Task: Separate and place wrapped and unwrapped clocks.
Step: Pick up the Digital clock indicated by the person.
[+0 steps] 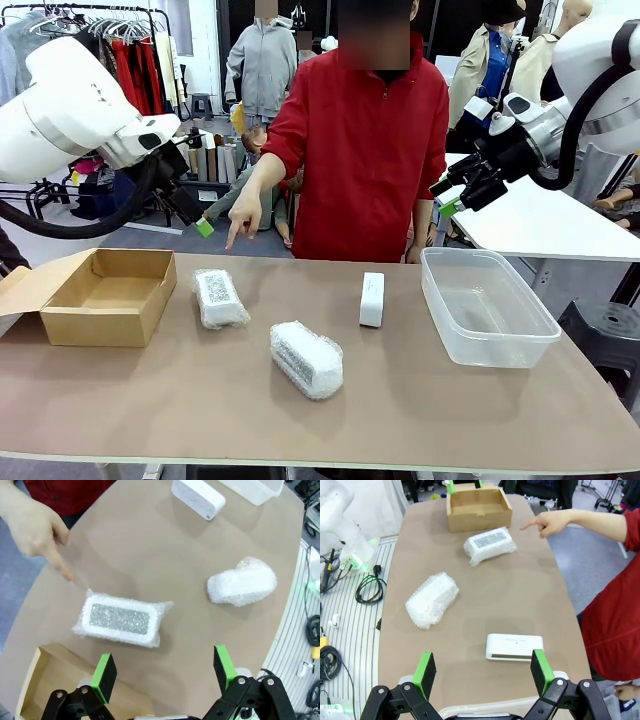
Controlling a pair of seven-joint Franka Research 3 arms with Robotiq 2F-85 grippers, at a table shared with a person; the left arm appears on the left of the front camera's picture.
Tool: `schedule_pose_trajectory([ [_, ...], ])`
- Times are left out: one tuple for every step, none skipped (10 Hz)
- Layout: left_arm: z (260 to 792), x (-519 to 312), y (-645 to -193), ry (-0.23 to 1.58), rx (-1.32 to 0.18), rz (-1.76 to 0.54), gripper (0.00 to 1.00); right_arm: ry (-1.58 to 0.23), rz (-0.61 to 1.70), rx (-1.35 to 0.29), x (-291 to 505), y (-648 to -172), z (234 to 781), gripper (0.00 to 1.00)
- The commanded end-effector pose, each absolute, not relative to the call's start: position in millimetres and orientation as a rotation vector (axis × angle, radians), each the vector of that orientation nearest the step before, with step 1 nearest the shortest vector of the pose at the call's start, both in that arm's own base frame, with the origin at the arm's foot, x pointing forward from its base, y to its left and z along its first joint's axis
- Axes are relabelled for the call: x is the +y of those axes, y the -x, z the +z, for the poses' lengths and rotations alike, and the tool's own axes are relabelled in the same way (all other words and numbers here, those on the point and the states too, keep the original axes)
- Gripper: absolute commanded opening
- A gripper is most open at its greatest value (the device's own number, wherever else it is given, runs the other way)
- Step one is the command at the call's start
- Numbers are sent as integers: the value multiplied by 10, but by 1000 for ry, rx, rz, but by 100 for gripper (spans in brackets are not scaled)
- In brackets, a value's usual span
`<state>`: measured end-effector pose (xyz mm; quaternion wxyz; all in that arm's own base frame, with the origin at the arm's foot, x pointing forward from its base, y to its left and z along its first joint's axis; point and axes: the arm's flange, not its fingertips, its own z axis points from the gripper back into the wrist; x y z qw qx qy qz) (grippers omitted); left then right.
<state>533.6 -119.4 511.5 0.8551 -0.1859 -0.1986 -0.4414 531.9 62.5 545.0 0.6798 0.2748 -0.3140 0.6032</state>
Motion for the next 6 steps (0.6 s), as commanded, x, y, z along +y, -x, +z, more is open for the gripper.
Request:
schedule_pose_trajectory([
  [5102,-1149,-5315,386,-423,-906,100,-614,1359,-705,627,-5312,5466,100],
  [5102,-1149,-5315,386,-423,-906,100,-614,1359,-705,627,-5312,5466,100],
  [5114,-1179,-5339,391,-418,-924,100,-614,1359,-705,627,-5312,5466,100],
  [5156,-1283,-5390,310,-382,-806,100,-614,1359,-705,627,-5312,5466,100],
  [5187,-1371,-5440,261,-338,-700,100,-614,1359,-705,627,-5312,5466,100],
  [5212,-1446,-5497,212,-308,-584,100,-614,1359,-705,627,-5312,5466,100],
])
